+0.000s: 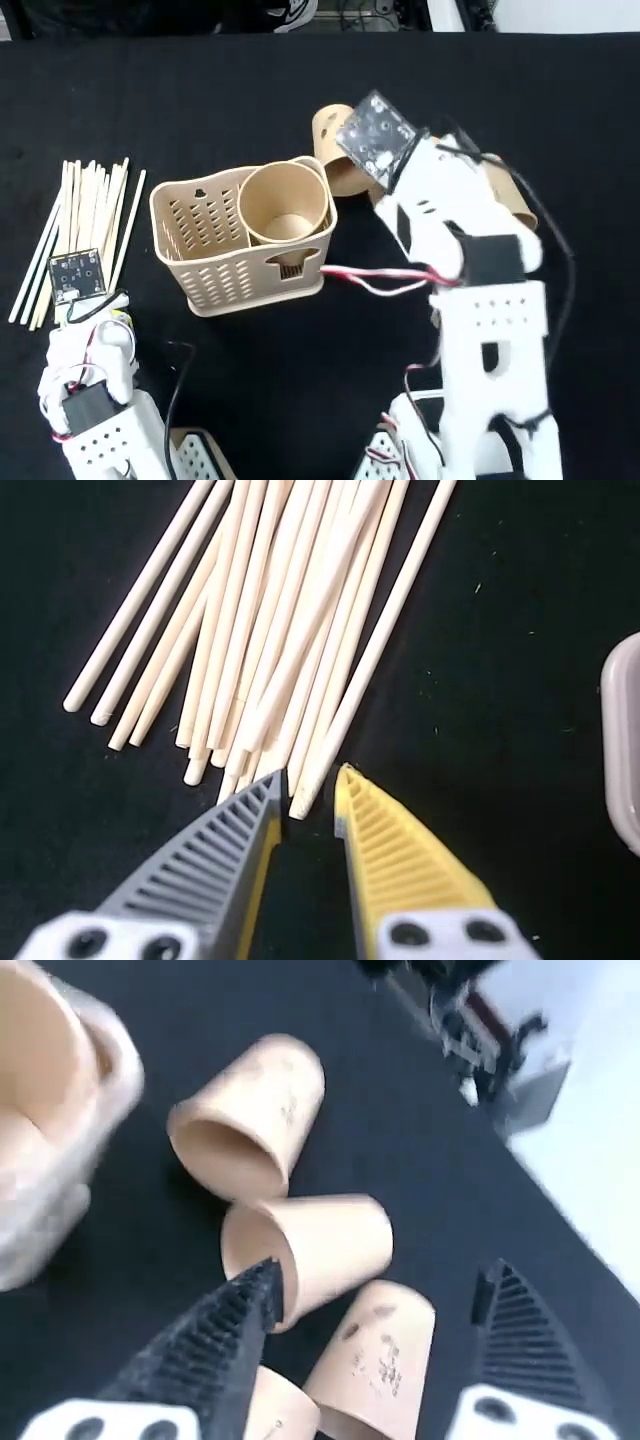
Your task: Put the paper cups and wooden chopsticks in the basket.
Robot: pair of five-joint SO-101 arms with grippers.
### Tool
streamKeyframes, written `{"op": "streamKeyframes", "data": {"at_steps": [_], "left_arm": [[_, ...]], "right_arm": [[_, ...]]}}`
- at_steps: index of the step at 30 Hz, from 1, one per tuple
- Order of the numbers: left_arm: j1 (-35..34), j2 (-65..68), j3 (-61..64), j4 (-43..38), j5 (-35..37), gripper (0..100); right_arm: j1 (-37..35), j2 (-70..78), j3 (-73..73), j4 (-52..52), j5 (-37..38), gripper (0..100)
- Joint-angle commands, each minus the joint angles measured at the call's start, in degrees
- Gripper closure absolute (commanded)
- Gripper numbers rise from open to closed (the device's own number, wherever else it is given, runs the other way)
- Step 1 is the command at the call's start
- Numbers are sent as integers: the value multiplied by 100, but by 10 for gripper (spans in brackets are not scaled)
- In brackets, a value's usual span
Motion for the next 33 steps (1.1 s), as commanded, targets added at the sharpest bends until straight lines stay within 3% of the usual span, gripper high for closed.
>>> {"op": "streamKeyframes", "data": {"at_steps": [1, 7, 14, 20, 25, 30, 33], "left_arm": [[66, -44, 31, -105, -9, 898], [57, -44, 13, -105, -9, 898], [40, -44, 13, -97, -9, 898], [31, -44, 13, -97, -9, 898], [31, -44, 13, -97, -9, 898], [31, -44, 13, -97, -9, 898], [40, -44, 13, -97, -9, 898]], "right_arm": [[369, 31, 1947, -2189, 563, 691], [396, 145, 3345, -4044, 580, 691], [782, 1727, 3090, -5398, 554, 691], [923, 3152, 2158, -5591, 554, 724], [923, 3705, 1771, -5996, 554, 992], [941, 3820, 1798, -6189, 545, 985], [1064, 3530, 1745, -5767, 158, 988]]}}
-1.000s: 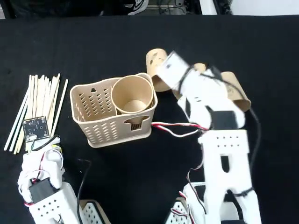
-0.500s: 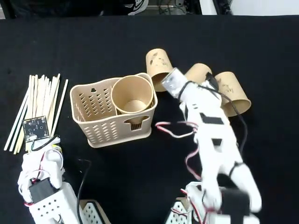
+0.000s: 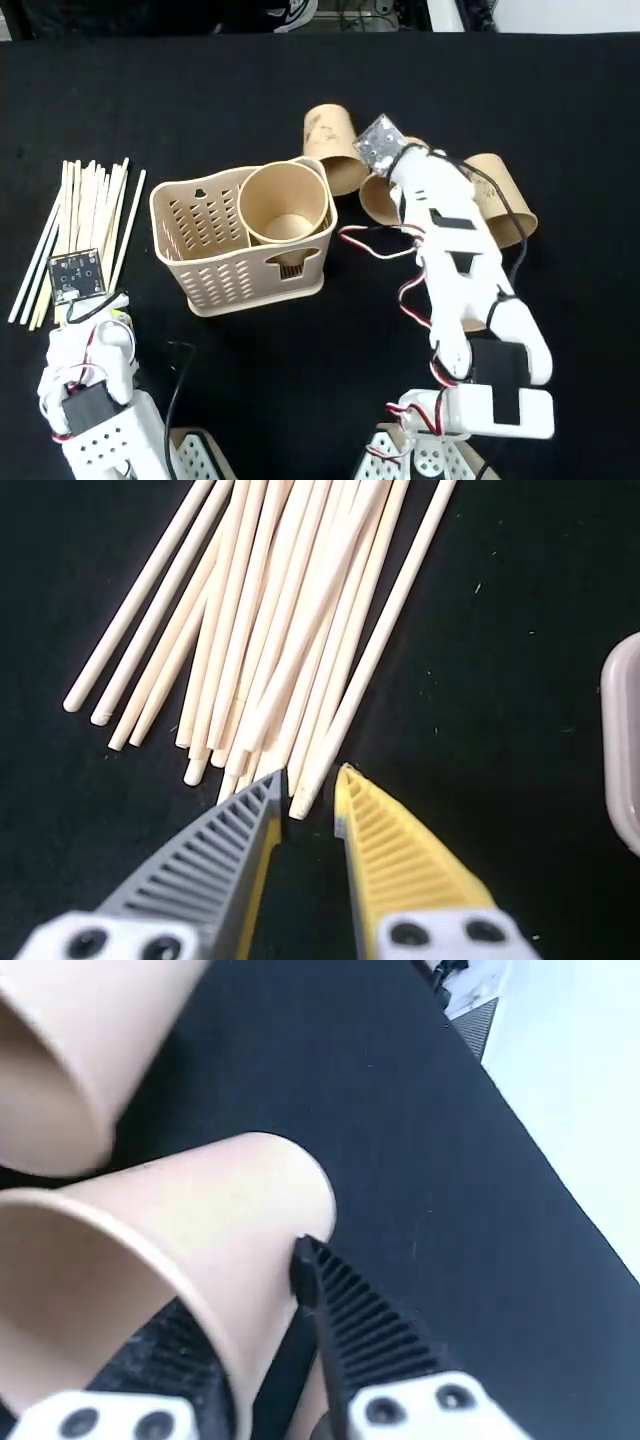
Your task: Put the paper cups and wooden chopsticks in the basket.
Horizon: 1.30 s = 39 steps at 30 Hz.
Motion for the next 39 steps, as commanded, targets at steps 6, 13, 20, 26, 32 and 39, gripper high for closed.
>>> {"op": "streamKeyframes", "data": {"at_steps": [6, 13, 20, 26, 32, 39], "left_arm": [[40, -44, 13, -97, -9, 898], [31, -44, 13, -97, -9, 898], [31, -44, 13, -97, -9, 898], [31, -44, 13, -97, -9, 898], [57, -44, 22, -97, -9, 898], [57, -44, 22, -97, -9, 898]], "right_arm": [[299, -1701, -198, 1820, -870, 988], [264, -3530, -497, 3666, -1477, 988], [237, -4629, -2316, 6189, -2505, 988], [-422, -4532, -4945, 8448, -3314, 988], [-1978, -3477, -7125, 10048, -3481, 988], [-2919, -2598, -7240, 10031, -4070, 987]]}}
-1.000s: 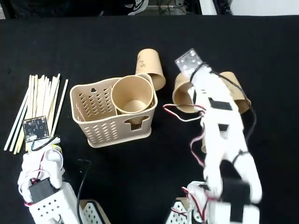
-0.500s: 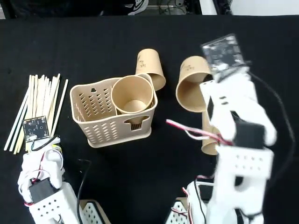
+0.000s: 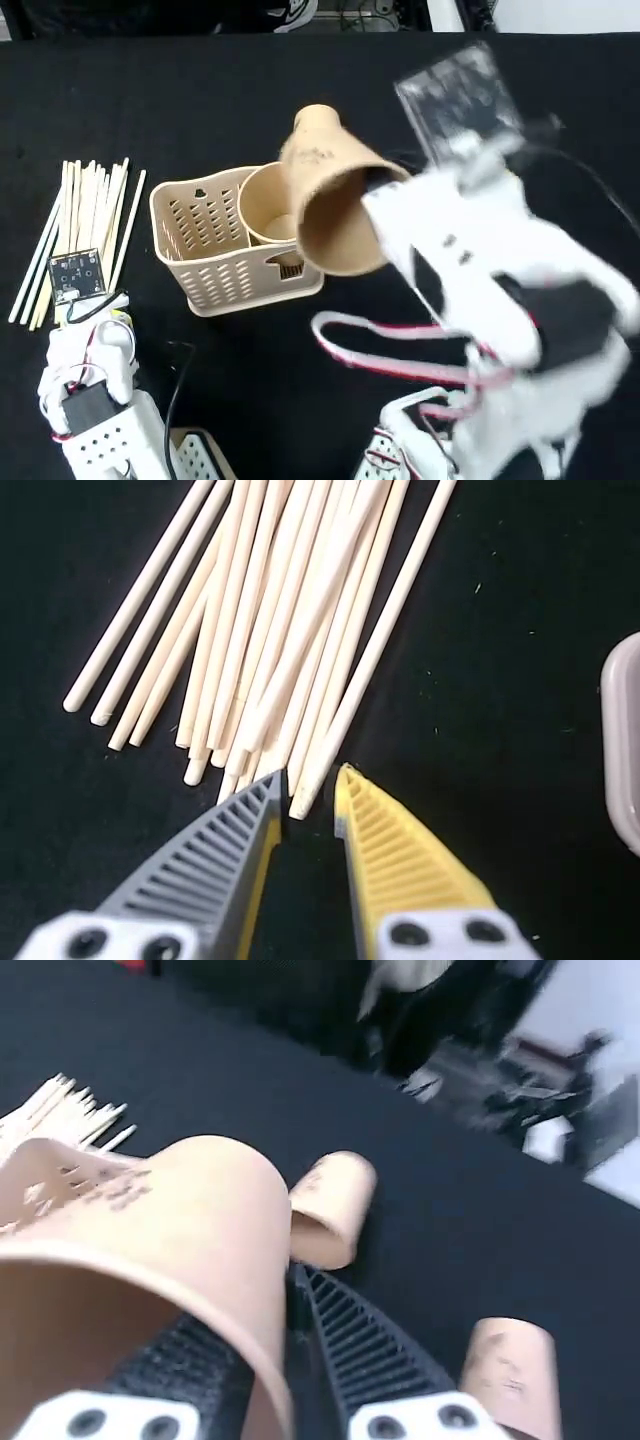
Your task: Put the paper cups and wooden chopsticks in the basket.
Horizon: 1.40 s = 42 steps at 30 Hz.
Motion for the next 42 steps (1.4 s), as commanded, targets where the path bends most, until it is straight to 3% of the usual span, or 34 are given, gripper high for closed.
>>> {"op": "streamKeyframes", "data": {"at_steps": [1, 15, 22, 25, 30, 34, 39, 42], "left_arm": [[57, -44, 22, -97, -9, 898], [57, -44, 22, -97, -9, 898], [40, -44, 22, -97, -9, 898], [40, -44, 22, -97, -9, 898], [48, -44, 22, -97, -9, 898], [48, -44, 22, -97, -9, 898], [57, -44, 22, -97, -9, 898], [57, -44, 22, -97, -18, 898]], "right_arm": [[-695, 365, -233, 202, -299, 987], [-826, 1059, 523, 167, -510, 986], [-431, 1525, 514, 35, -484, 981], [-396, 1675, 514, 35, -484, 891], [-615, 1736, 277, 35, 149, 596], [-800, 1719, -145, 70, 360, 434], [-800, 1719, -716, 88, 677, 426], [-800, 1736, -752, 35, 862, 505]]}}
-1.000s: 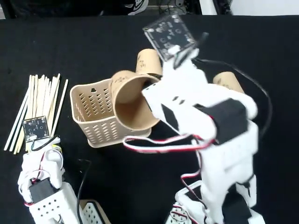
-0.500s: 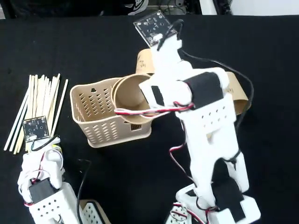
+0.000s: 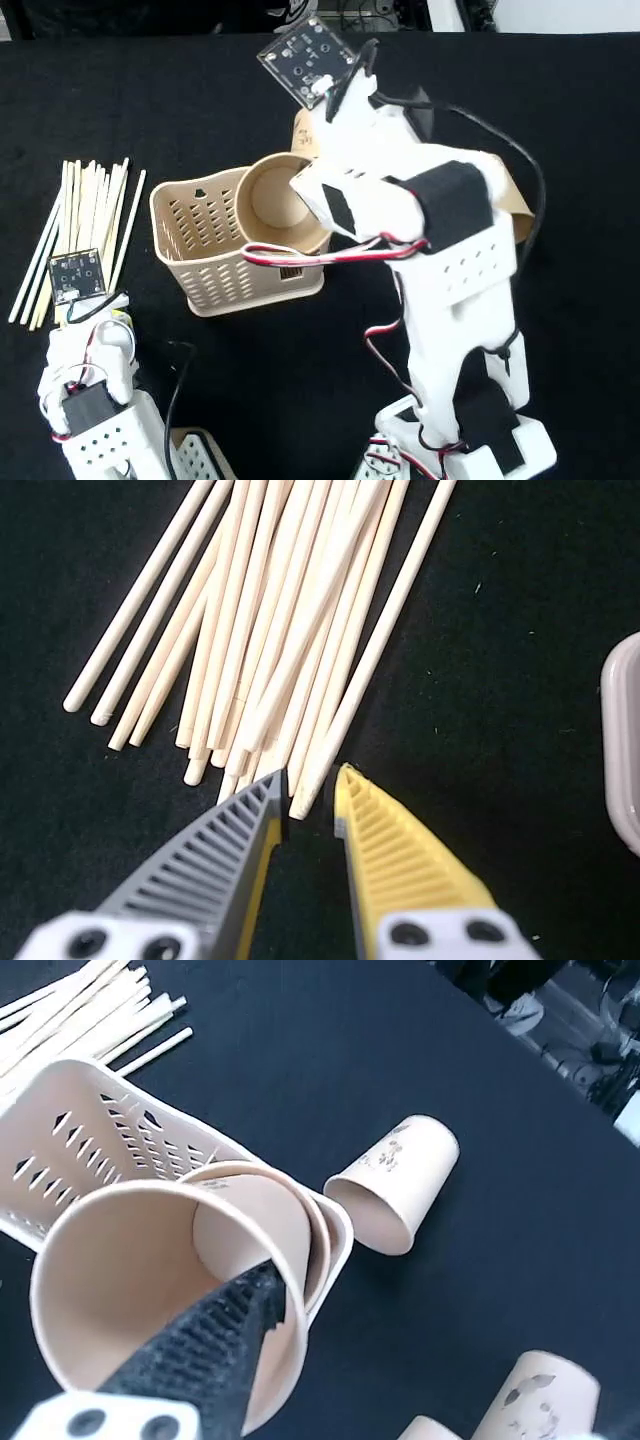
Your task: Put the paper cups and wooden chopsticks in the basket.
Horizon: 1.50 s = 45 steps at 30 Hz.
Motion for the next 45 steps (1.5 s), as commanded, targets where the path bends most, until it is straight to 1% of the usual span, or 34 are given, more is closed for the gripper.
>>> {"op": "streamKeyframes", "data": {"at_steps": [1, 3, 5, 6, 7, 9, 11, 14, 17, 20, 21, 23, 24, 27, 30, 34, 36, 40, 43, 45], "left_arm": [[66, -44, 22, -97, -18, 898], [66, -44, 22, -97, -18, 898], [66, -44, 22, -97, -18, 898], [57, -44, 22, -97, -18, 898], [48, -44, 22, -97, -18, 898], [57, -44, 22, -97, -18, 898], [57, -44, 22, -97, -18, 898], [57, -44, 22, -97, -18, 898], [57, -44, 22, -97, -18, 898], [48, -44, 22, -97, -18, 898], [48, -44, 22, -97, -18, 898], [48, -44, 22, -97, -18, 898], [57, -44, 22, -97, -18, 898], [57, -44, 22, -97, -18, 898], [66, -44, 22, -88, -18, 898], [66, -44, 22, -88, -18, 898], [66, -44, 22, -88, -18, 898], [66, -44, 22, -97, -18, 898], [66, -44, 22, -97, -18, 898], [66, -44, 22, -97, -18, 898]], "right_arm": [[-79, 22, -347, 9, 255, 554], [-97, 31, -286, -220, 229, 692], [-167, 31, -84, -519, 114, 882], [-185, 31, 119, -712, -79, 973], [-193, 31, 338, -888, -193, 988], [-193, 31, 866, -1178, -299, 895], [-193, 31, 1323, -1433, -246, 855], [-176, -31, 1596, -1582, -18, 853], [-141, -224, 1209, -1363, 123, 850], [132, -514, 646, -1064, 202, 849], [273, -576, 532, -923, 440, 849], [598, -637, 629, -651, 1459, 832], [791, -646, 804, -607, 1811, 812], [1433, -690, 1648, -782, 2400, 757], [1829, -690, 2862, -1503, 2919, 740], [1969, -690, 4857, -3429, 3042, 740], [1943, -681, 5604, -4360, 2927, 740], [1864, -637, 6501, -5996, 2409, 743], [1776, -637, 6949, -6681, 2171, 743], [1679, -637, 7187, -6866, 2127, 743]]}}
